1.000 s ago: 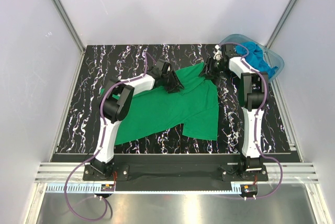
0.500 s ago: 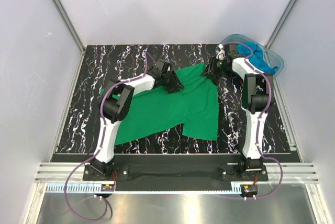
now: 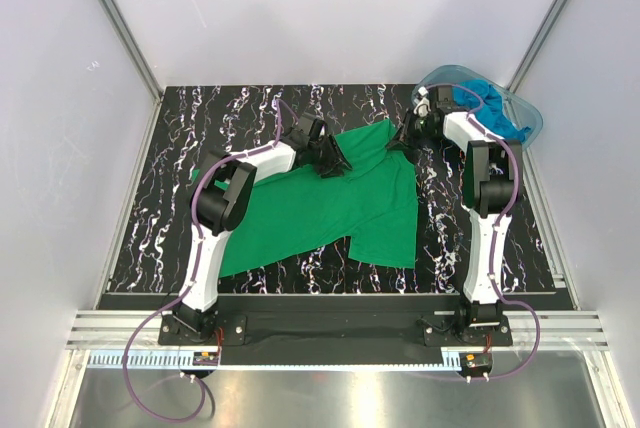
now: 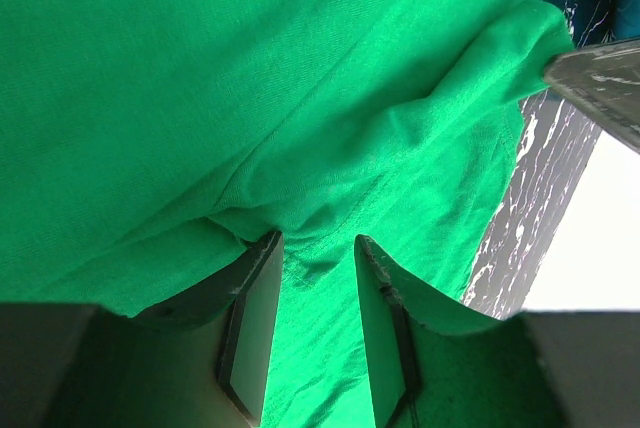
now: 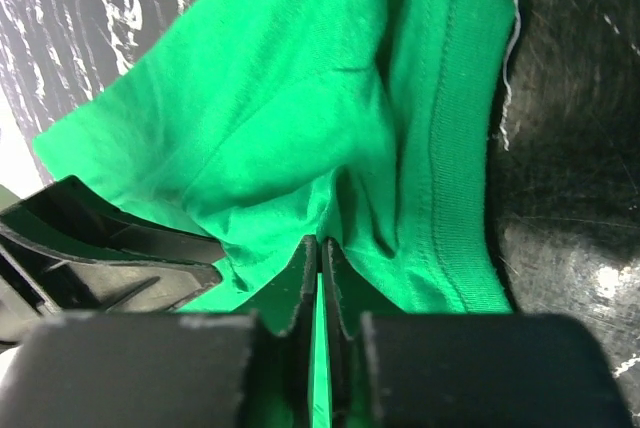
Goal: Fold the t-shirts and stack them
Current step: Fold the tshirt
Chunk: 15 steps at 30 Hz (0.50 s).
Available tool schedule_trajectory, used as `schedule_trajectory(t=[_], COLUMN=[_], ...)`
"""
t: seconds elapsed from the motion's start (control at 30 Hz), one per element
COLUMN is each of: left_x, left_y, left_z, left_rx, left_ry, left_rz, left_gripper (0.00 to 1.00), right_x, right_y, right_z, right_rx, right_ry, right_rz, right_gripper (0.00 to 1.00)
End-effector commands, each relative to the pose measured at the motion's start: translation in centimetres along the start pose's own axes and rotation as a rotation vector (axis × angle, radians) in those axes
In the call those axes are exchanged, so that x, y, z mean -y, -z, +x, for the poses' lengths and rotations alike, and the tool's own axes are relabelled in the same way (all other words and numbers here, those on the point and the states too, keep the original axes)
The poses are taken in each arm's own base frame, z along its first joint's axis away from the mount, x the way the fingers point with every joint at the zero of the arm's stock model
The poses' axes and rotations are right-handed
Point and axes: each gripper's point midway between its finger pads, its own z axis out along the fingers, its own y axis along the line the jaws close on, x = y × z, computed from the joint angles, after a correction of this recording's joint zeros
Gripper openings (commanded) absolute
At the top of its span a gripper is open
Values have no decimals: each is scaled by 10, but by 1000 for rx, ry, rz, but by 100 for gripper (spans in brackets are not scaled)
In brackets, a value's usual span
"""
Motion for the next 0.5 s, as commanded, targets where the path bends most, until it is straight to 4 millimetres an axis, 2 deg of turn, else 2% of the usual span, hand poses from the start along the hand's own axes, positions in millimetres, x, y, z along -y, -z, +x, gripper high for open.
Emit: schedule_trajectory(t=[0.0,0.03,0.17,0.3,0.37,0.43,0.47], left_x=[-2,-2,2,11,17,10,13], left_y=[-1,0,10,29,33,35,34], left_z=[5,4,0,-10,-8,-8,-4], left_rx=[-24,-23,-16,55,66,80,80], left_ry=[-23,-35,-86,-246,-311,-392,-426], left_rz=[-7,-7,-30,-69,-90,-156,-170], left_gripper=[41,41,45,48,48,45,44], right_x=[-17,-15,-16,-20,-17,-14,-13], right_y=[14,14,15,24,27,25,23], right_z=[-6,-5,-2,5,6,9,9], right_rx=[31,32,28,24,31,20,14], right_ry=[-1,-8,-61,-116,-137,-154,-160], right_rz=[-42,-41,-36,-20,7,15,15], right_gripper=[4,0,0,0,0,0,0])
